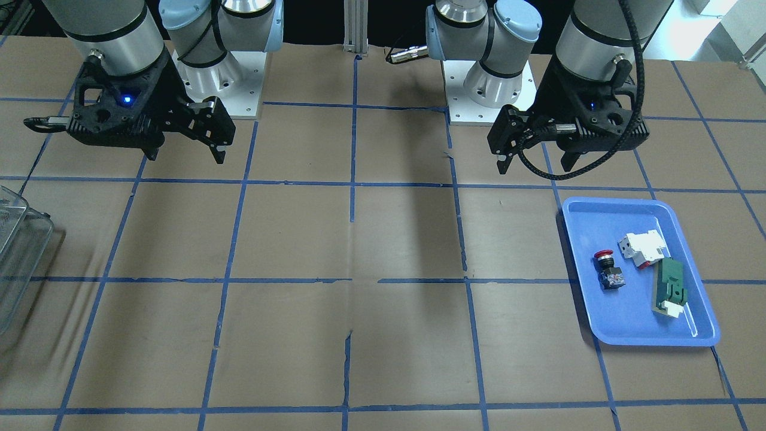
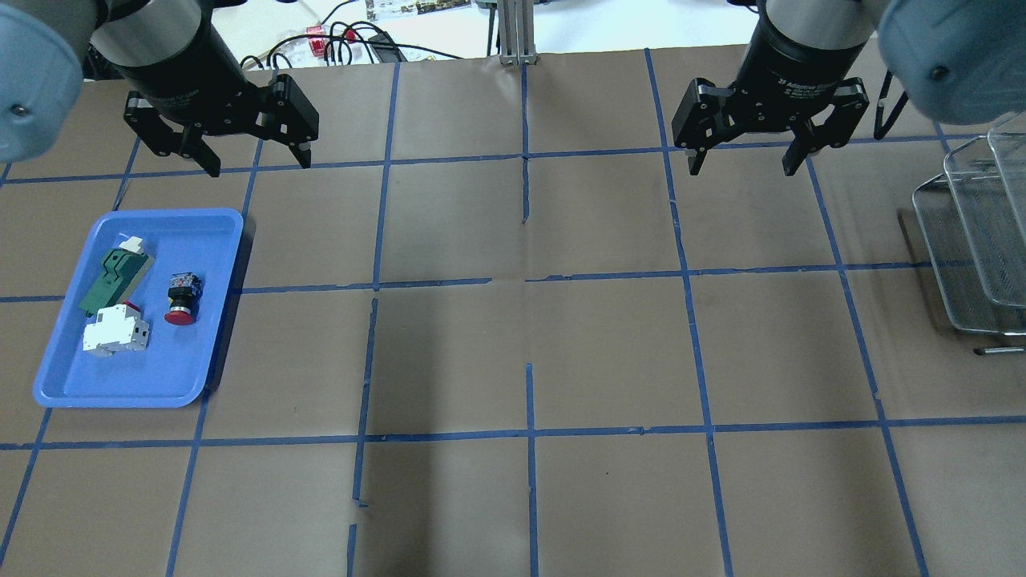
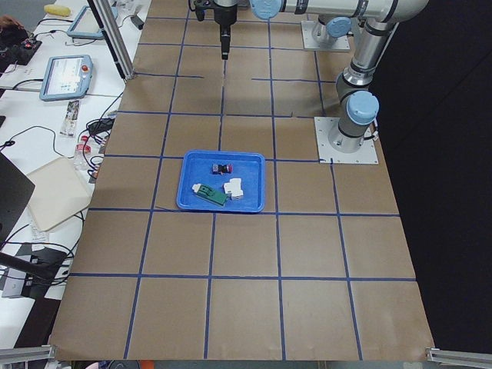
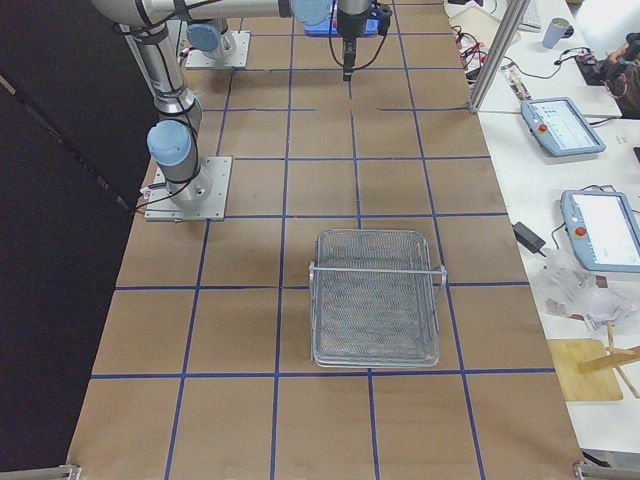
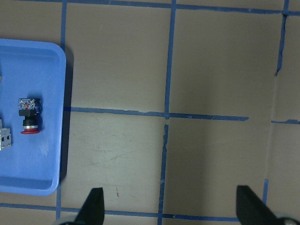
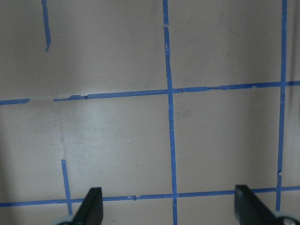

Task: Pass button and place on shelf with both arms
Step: 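Move the left gripper toward the red push button in the blue tray, then lower the left gripper and close it on the red push button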

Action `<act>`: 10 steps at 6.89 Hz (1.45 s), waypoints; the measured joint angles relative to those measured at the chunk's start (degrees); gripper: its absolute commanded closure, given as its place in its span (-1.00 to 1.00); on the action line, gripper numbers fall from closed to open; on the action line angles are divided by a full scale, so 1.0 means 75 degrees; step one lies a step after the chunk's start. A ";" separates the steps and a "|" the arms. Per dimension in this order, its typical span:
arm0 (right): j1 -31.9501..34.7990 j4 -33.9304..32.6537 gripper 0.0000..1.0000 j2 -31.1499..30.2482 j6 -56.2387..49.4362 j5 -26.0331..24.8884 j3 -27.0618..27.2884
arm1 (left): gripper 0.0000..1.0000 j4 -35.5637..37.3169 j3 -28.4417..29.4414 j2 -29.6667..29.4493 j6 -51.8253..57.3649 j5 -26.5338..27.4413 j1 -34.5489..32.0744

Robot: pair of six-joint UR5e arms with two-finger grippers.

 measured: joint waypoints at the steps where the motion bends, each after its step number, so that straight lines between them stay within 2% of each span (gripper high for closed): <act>1: 0.0000 0.0000 -1.00 0.0000 0.0000 0.0000 0.0000 | -1.00 0.0009 -0.0017 0.0002 0.0010 -0.0001 -0.0032; 5: 0.0000 -0.0003 -1.00 -0.0011 0.0010 -0.0007 0.0000 | -1.00 0.0518 -0.0111 0.0119 0.0321 0.0170 0.0186; 7: 0.0000 -0.0008 -1.00 -0.0015 0.0009 -0.0008 0.0000 | -1.00 0.0799 -0.0492 0.0101 0.1164 0.0558 0.1229; 8: 0.0000 -0.0006 -1.00 -0.0013 0.0004 -0.0008 0.0000 | -1.00 0.1406 -0.0998 0.0054 0.1520 0.0595 0.1771; 10: 0.0000 -0.0011 -1.00 -0.0008 0.0006 -0.0005 0.0000 | -1.00 0.3991 -0.2804 -0.0158 0.1805 0.0606 0.2287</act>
